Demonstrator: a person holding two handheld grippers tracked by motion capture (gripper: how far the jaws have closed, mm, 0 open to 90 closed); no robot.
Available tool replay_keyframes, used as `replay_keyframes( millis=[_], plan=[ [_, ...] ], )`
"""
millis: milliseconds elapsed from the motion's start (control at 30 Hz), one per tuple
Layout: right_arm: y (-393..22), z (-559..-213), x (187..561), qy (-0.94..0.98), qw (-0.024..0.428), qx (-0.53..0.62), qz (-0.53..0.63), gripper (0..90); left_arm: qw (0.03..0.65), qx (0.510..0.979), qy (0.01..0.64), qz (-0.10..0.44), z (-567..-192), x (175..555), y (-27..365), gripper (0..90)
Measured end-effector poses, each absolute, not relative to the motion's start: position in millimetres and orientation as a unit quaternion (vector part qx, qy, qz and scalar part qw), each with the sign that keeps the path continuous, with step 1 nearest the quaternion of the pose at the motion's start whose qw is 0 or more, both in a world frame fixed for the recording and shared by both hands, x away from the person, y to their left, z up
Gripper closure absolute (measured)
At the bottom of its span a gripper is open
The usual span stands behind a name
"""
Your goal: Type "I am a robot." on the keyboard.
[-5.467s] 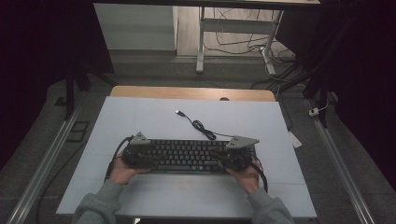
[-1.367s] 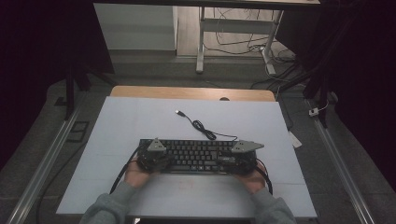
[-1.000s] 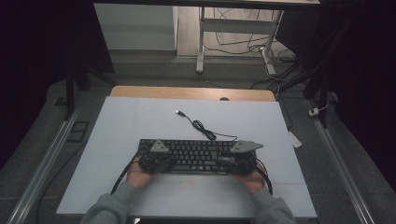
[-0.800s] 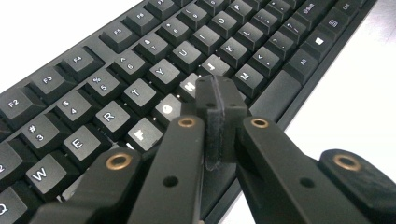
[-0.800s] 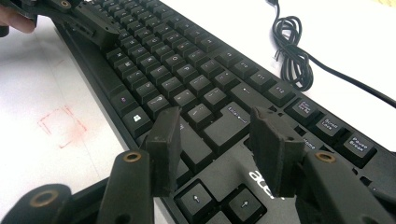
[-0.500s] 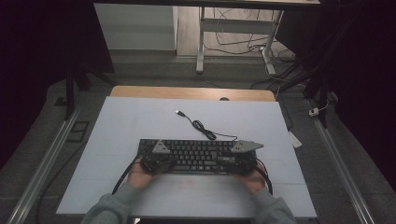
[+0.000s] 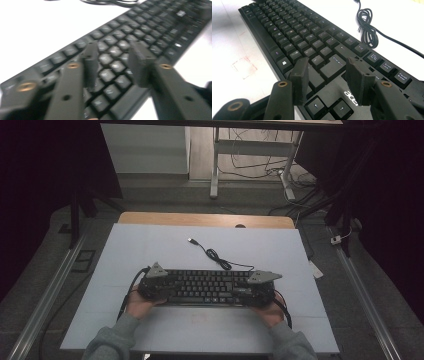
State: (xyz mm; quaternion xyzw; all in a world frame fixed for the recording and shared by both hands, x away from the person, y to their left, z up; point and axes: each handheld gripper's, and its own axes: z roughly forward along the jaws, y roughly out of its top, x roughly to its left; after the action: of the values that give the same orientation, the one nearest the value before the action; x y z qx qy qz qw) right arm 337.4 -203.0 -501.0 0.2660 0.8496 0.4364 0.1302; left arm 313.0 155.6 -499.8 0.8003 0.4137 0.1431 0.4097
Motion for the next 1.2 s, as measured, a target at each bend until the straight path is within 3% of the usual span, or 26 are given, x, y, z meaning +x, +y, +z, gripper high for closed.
replay_keyframes(
  millis=[133,367,1200],
  plan=[
    [-203.4,-501.6,338.2,0.85,0.13,0.266,0.435,53.4,0.403,0.799,0.422,0.141,-498.8,313.7,167.4,44.2],
    [-204.0,-501.7,338.2,0.85,0.133,0.27,0.433,53.3,0.402,0.797,0.431,0.13,-499.0,312.2,177.7,35.4],
    [-189.3,-487.5,342.1,0.84,0.131,0.262,0.456,53.5,0.399,0.804,0.424,0.12,-500.6,313.5,174.4,31.1]
  ],
)
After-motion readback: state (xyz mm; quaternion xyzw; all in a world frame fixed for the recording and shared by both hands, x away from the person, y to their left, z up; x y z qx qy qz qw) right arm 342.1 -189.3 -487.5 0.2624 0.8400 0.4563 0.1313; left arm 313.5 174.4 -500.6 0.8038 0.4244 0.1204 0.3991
